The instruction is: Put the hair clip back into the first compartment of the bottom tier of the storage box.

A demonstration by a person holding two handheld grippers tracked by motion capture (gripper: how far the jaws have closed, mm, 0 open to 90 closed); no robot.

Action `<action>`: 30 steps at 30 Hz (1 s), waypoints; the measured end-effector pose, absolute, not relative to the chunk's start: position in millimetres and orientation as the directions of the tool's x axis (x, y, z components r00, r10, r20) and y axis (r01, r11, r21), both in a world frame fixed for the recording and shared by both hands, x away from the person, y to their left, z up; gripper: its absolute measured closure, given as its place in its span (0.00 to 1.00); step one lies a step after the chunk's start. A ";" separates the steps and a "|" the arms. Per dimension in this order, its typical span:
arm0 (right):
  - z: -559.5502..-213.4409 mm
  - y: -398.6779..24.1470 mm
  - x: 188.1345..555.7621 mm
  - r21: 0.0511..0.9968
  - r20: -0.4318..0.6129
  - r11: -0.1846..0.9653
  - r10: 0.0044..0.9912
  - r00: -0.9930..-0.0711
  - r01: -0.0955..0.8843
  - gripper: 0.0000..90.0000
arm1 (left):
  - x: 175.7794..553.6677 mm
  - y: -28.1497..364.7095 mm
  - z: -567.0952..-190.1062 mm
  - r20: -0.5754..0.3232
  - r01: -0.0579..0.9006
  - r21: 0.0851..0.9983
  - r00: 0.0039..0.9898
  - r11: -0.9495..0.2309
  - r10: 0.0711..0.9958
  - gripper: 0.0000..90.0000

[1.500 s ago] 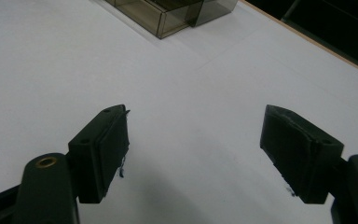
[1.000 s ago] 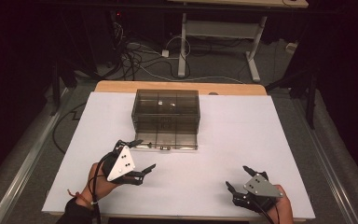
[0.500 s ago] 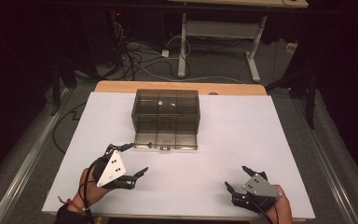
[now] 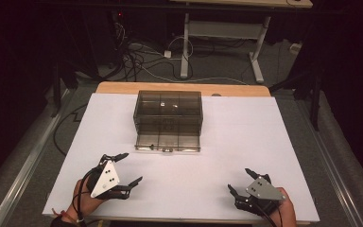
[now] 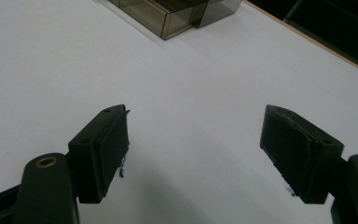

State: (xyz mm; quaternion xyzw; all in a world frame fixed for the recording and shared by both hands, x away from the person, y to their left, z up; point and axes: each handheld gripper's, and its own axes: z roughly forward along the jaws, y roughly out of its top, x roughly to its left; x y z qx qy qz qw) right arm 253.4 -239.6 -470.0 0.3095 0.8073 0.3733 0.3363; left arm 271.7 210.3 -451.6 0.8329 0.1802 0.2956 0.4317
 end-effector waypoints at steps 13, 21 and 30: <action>-469.4 -237.6 253.4 0.816 -0.308 0.522 0.756 -0.578 0.248 0.26 | 272.9 224.3 -472.5 0.290 0.120 0.826 0.748 -0.550 0.597 0.17; -468.0 -237.3 254.7 0.825 -0.302 0.508 0.767 -0.567 0.248 0.27 | 275.7 235.3 -485.3 0.235 0.180 0.823 0.756 -0.538 0.611 0.17; -467.8 -238.4 259.2 0.847 -0.279 0.470 0.790 -0.546 0.247 0.24 | 270.4 235.6 -488.7 0.235 0.181 0.813 0.768 -0.553 0.596 0.17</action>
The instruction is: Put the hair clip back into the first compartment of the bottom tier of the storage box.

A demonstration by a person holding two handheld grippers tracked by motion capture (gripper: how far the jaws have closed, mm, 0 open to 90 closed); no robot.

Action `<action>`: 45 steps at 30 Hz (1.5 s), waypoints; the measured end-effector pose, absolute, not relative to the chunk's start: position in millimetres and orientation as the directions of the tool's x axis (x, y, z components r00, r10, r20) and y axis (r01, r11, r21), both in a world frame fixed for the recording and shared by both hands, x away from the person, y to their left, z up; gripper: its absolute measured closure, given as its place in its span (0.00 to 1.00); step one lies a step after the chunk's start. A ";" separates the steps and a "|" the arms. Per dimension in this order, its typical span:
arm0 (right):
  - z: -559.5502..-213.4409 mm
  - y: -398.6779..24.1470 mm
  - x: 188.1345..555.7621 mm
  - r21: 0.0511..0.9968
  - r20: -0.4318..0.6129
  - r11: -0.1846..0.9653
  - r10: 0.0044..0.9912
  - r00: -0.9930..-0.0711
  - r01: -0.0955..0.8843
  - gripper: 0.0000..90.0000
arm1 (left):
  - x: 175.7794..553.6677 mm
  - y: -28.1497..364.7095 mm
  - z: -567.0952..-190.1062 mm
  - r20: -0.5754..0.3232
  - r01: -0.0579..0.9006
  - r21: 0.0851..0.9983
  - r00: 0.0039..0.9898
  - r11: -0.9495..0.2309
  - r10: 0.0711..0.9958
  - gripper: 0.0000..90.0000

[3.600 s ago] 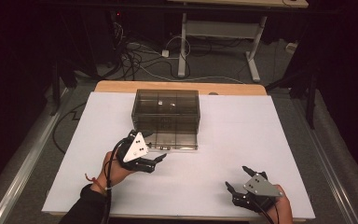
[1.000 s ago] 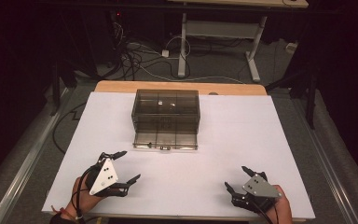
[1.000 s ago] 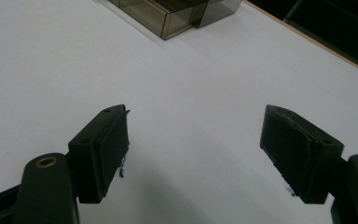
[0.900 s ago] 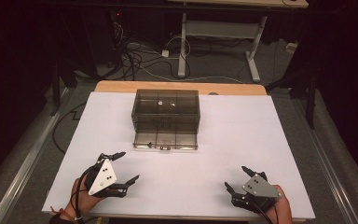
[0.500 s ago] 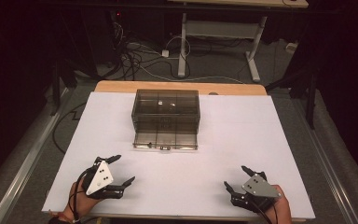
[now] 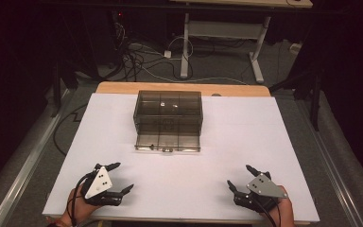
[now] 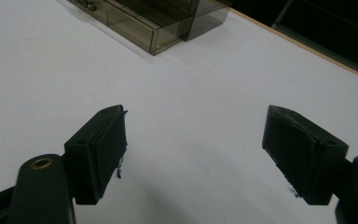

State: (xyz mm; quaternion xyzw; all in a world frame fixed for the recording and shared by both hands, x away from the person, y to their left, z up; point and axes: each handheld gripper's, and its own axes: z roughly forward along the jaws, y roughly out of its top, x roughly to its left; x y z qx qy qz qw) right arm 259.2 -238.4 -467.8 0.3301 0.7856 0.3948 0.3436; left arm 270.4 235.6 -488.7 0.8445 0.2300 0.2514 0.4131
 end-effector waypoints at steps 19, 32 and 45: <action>-464.4 -240.9 254.9 0.854 -0.285 0.459 0.807 -0.517 0.244 0.22 | 265.9 235.2 -480.8 0.251 0.138 0.834 0.768 -0.534 0.590 0.17; -464.3 -243.6 252.7 0.863 -0.286 0.443 0.825 -0.487 0.244 0.18 | 267.9 230.8 -482.9 0.263 0.137 0.821 0.772 -0.555 0.579 0.17; -464.4 -244.5 251.0 0.872 -0.294 0.429 0.844 -0.448 0.236 0.18 | 267.4 229.3 -484.8 0.261 0.134 0.820 0.778 -0.557 0.571 0.17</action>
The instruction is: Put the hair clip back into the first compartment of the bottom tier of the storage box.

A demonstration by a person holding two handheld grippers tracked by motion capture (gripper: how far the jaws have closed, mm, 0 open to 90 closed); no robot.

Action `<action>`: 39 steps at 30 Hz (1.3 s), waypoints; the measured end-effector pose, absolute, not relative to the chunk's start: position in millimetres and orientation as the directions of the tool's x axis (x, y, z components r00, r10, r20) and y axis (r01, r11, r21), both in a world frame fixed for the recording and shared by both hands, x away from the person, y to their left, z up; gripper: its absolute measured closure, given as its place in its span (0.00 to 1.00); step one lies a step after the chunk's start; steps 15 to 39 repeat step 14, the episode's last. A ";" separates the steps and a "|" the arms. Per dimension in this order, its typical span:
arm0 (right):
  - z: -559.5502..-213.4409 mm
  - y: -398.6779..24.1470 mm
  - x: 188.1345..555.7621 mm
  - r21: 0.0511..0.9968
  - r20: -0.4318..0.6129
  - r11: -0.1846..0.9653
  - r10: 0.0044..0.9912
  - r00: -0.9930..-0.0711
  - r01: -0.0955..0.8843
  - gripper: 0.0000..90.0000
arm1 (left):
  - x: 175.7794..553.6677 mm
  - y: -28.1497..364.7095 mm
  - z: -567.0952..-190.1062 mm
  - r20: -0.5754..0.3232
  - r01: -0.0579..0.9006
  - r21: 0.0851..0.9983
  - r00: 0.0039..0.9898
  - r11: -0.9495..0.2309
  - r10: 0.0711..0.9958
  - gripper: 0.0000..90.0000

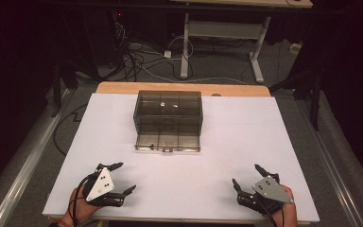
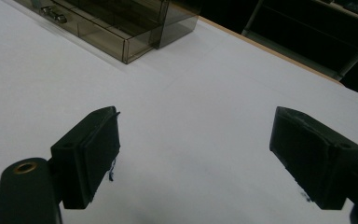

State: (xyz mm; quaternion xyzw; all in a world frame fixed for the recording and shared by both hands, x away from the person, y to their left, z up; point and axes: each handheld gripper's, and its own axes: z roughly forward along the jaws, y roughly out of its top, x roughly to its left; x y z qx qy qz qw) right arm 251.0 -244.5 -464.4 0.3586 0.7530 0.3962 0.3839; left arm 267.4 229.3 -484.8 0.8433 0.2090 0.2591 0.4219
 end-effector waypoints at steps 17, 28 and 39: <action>-466.0 -248.3 253.8 0.881 -0.259 0.398 0.858 -0.444 0.255 0.17 | 271.1 228.9 -484.0 0.263 0.143 0.814 0.772 -0.562 0.578 0.17; -466.0 -248.3 253.8 0.881 -0.259 0.398 0.858 -0.444 0.255 0.17 | 271.1 228.9 -484.0 0.263 0.143 0.814 0.772 -0.562 0.578 0.17; -466.0 -248.3 253.8 0.881 -0.259 0.398 0.858 -0.444 0.255 0.17 | 271.1 228.9 -484.0 0.263 0.143 0.814 0.772 -0.562 0.578 0.17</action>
